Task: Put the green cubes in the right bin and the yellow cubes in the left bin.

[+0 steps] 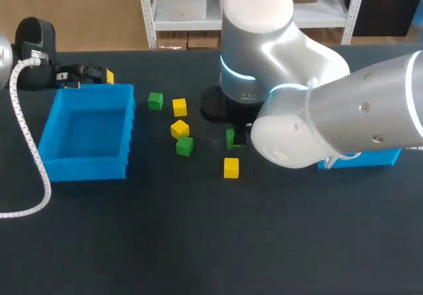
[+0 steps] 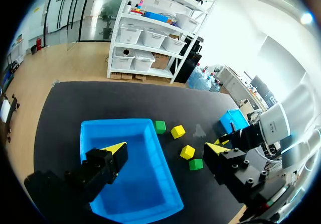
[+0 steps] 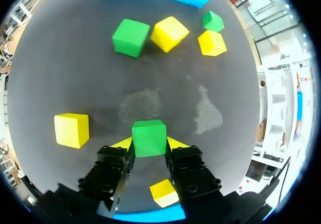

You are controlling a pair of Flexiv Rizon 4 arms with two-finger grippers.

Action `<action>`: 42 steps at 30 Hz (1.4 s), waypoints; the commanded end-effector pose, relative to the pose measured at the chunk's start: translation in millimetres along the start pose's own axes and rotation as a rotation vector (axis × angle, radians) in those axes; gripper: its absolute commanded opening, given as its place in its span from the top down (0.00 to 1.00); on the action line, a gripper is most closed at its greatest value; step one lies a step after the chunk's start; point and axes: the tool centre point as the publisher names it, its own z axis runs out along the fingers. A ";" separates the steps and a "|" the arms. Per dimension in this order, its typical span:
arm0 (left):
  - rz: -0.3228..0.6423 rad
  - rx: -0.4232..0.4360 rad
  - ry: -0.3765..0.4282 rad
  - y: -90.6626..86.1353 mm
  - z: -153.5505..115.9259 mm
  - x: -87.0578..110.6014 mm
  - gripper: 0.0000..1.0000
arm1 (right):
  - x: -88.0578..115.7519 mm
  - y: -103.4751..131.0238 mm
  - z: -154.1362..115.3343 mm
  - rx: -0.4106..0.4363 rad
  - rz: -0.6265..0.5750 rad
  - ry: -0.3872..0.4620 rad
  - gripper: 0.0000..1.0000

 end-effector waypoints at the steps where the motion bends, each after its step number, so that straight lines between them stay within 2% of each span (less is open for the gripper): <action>1: 0.002 0.011 -0.007 2.5 -0.3 1.6 0.00 | 7.3 -3.4 -10.2 0.025 0.026 -0.012 1.00; 10: 0.002 0.011 -0.007 2.5 -0.3 1.6 0.00 | 32.6 -33.7 -47.3 0.116 0.153 -0.046 1.00; 17: 0.002 0.011 -0.007 2.5 -0.3 1.6 0.00 | 78.3 -60.7 -79.2 0.193 0.330 -0.063 1.00; 23: 0.002 0.011 -0.007 2.5 -0.3 1.6 0.00 | 122.0 -67.8 -94.3 0.241 0.480 -0.071 1.00; 28: 0.002 0.011 -0.007 2.5 -0.3 1.6 0.00 | 156.8 -65.1 -92.2 0.257 0.593 -0.057 1.00; 36: 0.002 0.011 -0.007 2.5 -0.3 1.6 0.00 | 212.8 -52.1 -70.3 0.240 0.781 -0.009 1.00; 39: 0.002 0.011 -0.007 2.5 -0.3 1.6 0.00 | 226.9 -47.3 -63.5 0.232 0.829 0.004 1.00; 42: 0.002 0.011 -0.007 2.5 -0.3 1.6 0.00 | 232.1 -43.8 -61.2 0.229 0.844 0.006 1.00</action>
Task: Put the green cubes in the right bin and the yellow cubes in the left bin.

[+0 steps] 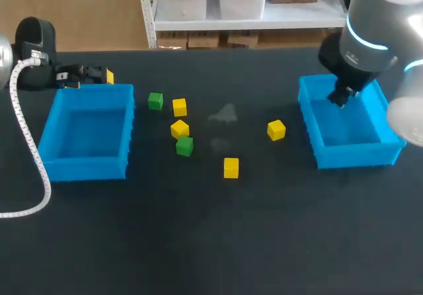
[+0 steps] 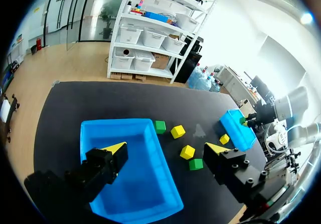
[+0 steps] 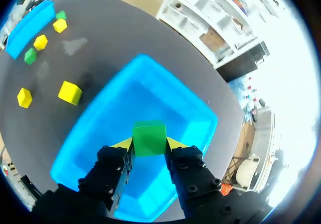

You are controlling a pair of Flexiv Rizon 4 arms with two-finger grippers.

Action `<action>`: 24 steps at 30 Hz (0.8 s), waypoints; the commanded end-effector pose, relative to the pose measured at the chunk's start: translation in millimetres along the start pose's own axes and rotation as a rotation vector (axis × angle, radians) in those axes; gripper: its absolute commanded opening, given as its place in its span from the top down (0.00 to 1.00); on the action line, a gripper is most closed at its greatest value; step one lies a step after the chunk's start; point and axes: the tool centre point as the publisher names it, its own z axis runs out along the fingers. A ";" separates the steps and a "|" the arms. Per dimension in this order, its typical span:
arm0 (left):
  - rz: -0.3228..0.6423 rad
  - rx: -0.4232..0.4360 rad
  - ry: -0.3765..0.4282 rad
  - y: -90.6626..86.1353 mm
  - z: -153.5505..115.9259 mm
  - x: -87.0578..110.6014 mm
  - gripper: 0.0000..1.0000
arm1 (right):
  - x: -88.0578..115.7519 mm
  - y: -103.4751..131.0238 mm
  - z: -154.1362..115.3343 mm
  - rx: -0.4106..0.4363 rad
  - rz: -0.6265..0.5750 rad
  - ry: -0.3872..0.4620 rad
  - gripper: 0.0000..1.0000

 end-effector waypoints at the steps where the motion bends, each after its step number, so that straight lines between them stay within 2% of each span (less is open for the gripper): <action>1: 0.002 0.012 -0.007 2.5 -0.3 1.6 0.00 | 12.9 0.2 1.0 0.006 0.004 -0.046 1.00; 3: 0.002 0.012 -0.007 2.5 -0.3 1.6 0.00 | 13.0 0.7 0.7 0.004 0.003 -0.047 1.00; 5: 0.002 0.012 -0.007 2.5 -0.3 1.6 0.00 | 11.4 2.0 -1.3 0.007 -0.002 -0.050 0.61; 6: 0.002 0.012 -0.007 2.5 -0.3 1.6 0.00 | 9.5 1.7 -2.8 0.010 -0.002 -0.052 0.25; 7: 0.002 0.012 -0.007 2.5 -0.3 1.6 0.00 | 7.8 1.4 -4.2 0.012 -0.008 -0.057 0.00; 13: 0.002 0.012 -0.007 2.5 -0.3 1.6 0.00 | -6.6 -1.3 -16.4 0.031 -0.048 -0.079 0.00; 17: 0.002 0.012 -0.007 2.5 -0.3 1.6 0.00 | -24.6 2.1 -29.6 0.042 -0.113 -0.106 0.00; 24: 0.002 0.012 -0.007 2.5 -0.3 1.6 0.00 | -69.8 33.2 -54.8 0.042 -0.265 -0.162 0.00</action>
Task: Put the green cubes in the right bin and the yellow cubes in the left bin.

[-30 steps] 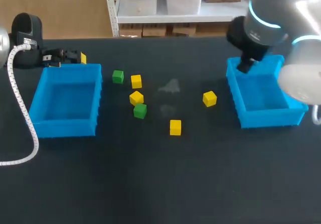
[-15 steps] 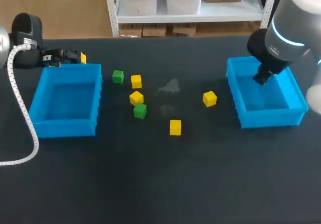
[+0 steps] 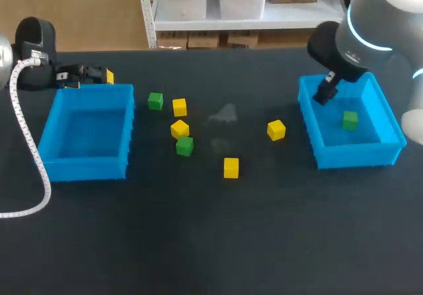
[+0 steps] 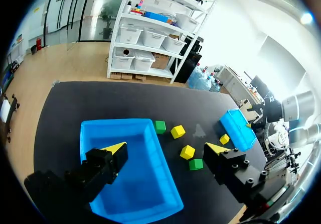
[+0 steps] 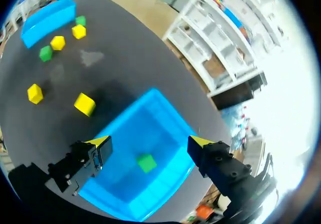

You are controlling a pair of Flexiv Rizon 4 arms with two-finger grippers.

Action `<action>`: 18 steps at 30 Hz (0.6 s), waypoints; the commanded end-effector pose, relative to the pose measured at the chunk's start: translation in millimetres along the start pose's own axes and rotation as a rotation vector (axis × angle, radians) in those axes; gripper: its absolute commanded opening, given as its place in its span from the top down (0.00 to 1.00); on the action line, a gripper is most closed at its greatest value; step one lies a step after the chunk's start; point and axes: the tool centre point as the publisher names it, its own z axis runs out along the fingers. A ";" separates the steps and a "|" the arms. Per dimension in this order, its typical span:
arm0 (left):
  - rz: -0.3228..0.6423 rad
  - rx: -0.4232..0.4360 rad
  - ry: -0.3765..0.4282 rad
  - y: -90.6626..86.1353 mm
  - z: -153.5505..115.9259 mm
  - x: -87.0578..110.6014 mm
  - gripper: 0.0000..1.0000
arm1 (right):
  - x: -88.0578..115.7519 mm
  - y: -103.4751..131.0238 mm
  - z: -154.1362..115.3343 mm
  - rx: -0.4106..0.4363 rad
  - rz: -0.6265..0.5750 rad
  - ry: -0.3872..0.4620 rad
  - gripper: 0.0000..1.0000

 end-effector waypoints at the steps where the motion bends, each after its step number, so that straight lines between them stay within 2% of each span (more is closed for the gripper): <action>1: 0.002 0.012 -0.007 2.5 -0.3 1.6 0.00 | -32.6 14.8 -8.9 -0.017 -0.061 -0.005 0.00; 8: 0.002 0.012 -0.007 2.5 -0.3 1.6 0.00 | -81.1 60.7 -17.1 -0.062 -0.240 -0.041 0.00; 18: 0.002 0.012 -0.007 2.5 -0.3 1.6 0.00 | -126.7 131.7 -9.4 -0.164 -0.357 -0.057 0.00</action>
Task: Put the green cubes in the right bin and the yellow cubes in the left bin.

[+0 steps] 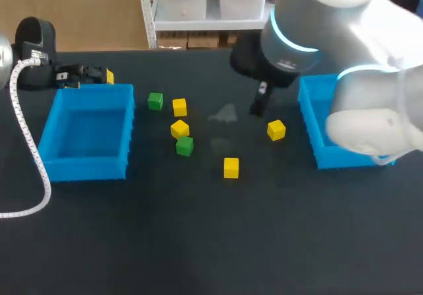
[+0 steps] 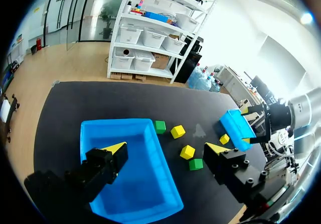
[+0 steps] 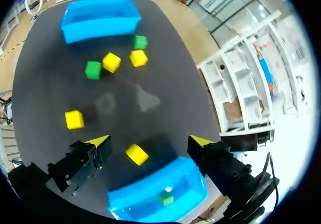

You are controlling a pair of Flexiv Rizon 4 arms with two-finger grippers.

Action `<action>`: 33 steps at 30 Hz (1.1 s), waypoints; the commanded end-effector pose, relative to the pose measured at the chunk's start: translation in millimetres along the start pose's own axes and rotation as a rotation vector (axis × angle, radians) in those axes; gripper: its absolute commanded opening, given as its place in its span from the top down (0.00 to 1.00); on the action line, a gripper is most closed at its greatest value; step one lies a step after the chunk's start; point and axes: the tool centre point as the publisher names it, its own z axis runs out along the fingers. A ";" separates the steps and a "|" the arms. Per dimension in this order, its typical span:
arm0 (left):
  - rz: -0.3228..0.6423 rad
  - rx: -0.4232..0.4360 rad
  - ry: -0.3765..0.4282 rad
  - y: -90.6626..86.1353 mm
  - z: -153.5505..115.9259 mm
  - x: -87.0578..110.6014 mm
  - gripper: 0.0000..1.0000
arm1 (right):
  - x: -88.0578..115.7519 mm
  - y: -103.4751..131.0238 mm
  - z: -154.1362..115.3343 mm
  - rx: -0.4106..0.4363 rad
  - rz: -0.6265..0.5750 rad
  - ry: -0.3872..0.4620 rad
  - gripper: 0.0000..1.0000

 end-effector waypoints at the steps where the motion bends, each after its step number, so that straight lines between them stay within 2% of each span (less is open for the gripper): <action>1: 0.002 0.012 -0.007 2.5 -0.3 1.6 0.00 | -34.3 12.9 14.0 -0.057 -0.018 0.022 0.00; 8: 0.002 0.012 -0.007 2.5 -0.3 1.6 0.00 | -68.5 37.8 31.9 -0.133 -0.008 0.023 0.00; 19: 0.002 0.012 -0.007 2.5 -0.3 1.6 0.00 | -102.3 64.0 63.6 -0.185 0.091 0.084 0.00; 27: 0.002 0.012 -0.007 2.5 -0.3 1.6 0.00 | -110.9 95.5 91.9 -0.191 0.102 0.128 0.00; 33: 0.002 0.012 -0.007 2.5 -0.3 1.6 0.00 | -109.5 101.0 108.8 -0.192 0.123 0.148 0.00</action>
